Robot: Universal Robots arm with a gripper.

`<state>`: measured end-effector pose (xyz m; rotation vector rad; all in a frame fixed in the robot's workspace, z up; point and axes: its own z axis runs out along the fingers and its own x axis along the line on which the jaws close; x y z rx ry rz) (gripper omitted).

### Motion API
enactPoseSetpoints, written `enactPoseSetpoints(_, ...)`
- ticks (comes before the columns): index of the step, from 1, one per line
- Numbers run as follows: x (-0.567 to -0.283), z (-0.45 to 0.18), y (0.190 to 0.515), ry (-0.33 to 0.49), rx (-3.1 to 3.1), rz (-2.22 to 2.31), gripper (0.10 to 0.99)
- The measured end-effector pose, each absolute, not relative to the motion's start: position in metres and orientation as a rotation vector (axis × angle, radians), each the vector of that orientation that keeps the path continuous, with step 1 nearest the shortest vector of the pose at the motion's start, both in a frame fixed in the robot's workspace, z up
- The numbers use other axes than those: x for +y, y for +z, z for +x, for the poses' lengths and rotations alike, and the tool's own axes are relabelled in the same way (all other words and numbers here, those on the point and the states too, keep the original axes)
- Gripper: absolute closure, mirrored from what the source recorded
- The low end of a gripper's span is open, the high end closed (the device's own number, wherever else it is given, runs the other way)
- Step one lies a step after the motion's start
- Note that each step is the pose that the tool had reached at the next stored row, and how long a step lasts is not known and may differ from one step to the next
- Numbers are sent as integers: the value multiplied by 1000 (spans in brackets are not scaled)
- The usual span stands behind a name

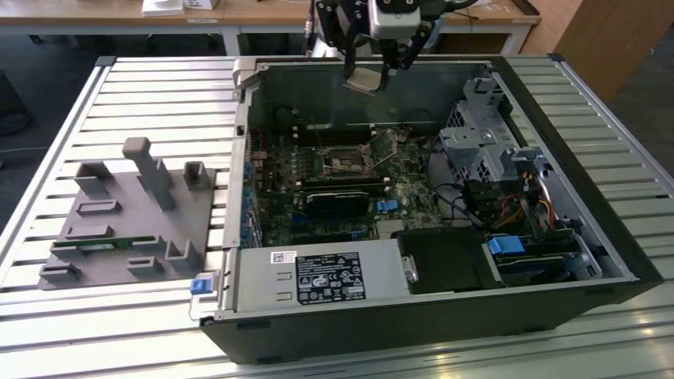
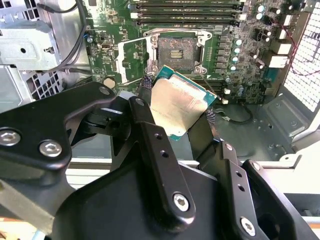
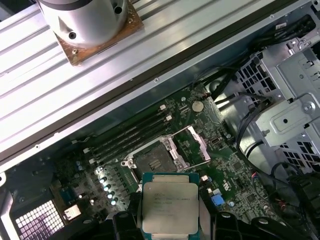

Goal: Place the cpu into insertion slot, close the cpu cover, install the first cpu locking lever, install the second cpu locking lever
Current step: 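Place the cpu into insertion slot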

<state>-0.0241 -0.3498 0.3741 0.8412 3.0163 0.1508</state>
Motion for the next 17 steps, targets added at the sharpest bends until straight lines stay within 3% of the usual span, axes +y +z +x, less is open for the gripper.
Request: enactPoseSetpoints(17, -350, -24, 374, 150, 2984, 938, 545)
